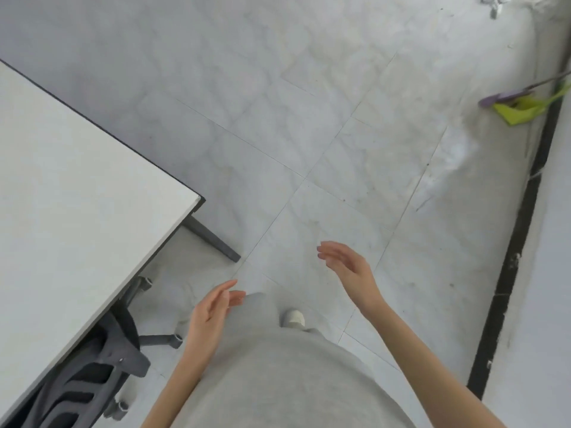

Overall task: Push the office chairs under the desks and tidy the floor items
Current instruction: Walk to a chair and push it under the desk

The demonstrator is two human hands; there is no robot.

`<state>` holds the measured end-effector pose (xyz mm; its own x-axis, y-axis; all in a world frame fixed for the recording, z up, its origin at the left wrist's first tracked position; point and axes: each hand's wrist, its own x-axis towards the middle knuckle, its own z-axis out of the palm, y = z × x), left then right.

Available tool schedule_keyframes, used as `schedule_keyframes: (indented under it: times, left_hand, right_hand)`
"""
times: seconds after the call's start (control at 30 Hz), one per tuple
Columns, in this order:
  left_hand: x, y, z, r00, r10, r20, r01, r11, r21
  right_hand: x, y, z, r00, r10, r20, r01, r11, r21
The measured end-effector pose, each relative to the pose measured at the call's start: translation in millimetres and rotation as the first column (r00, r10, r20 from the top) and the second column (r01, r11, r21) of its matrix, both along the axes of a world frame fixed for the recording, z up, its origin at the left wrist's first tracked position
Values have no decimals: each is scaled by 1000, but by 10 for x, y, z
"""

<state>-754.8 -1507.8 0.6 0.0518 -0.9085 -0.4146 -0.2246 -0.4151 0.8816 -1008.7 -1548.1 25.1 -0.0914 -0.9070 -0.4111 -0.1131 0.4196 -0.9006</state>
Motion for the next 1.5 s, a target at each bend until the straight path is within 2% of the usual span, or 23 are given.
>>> schedule_keyframes:
  times: [0.17,0.37,0.53,0.6,0.73,0.83,0.93,1.1,1.3,1.37,1.5]
  left_hand:
    - [-209,-1037,-114,999,49,22,-49,999,6]
    - [-363,-2846,-198,999,46,-8,-47,998,-52]
    - [-263,-4440,54,998,47,-40,-51,994,-100]
    - [-177,-5012,163,997,59,-52,-66,988,-139]
    - [77,-5993,185,990,137,-42,-142,977,-157]
    - [387,-6622,67,966,258,-23,-258,958,-125]
    - [686,-7092,-29,909,416,-15,-416,907,-63]
    - [1188,-7810,62,703,711,7,-711,703,-33]
    - [1911,-8724,35,478,878,16,-878,479,-21]
    - [2309,-9130,-70,446,895,30,-895,446,-24]
    - [3305,-10028,-140,446,895,34,-893,447,-47]
  right_hand:
    - [-87,-1478,-7,999,37,6,-36,994,-99]
    - [-69,-2734,-310,995,63,-74,-61,998,20]
    - [-167,-3561,-248,992,71,-101,-61,993,100]
    - [-175,-3985,-196,991,80,-107,-71,994,86]
    - [-78,-5118,-229,991,78,-105,-72,995,64]
    - [257,-6238,-356,976,187,-110,-183,982,43]
    - [781,-7423,-388,937,340,-81,-339,940,28]
    - [2049,-9374,17,808,588,-32,-589,805,-76]
    - [3631,-10979,191,643,764,-62,-760,626,-174]
    - [4116,-11378,31,621,782,-57,-779,606,-163]
    - [4869,-11961,-251,599,797,-72,-800,595,-74]
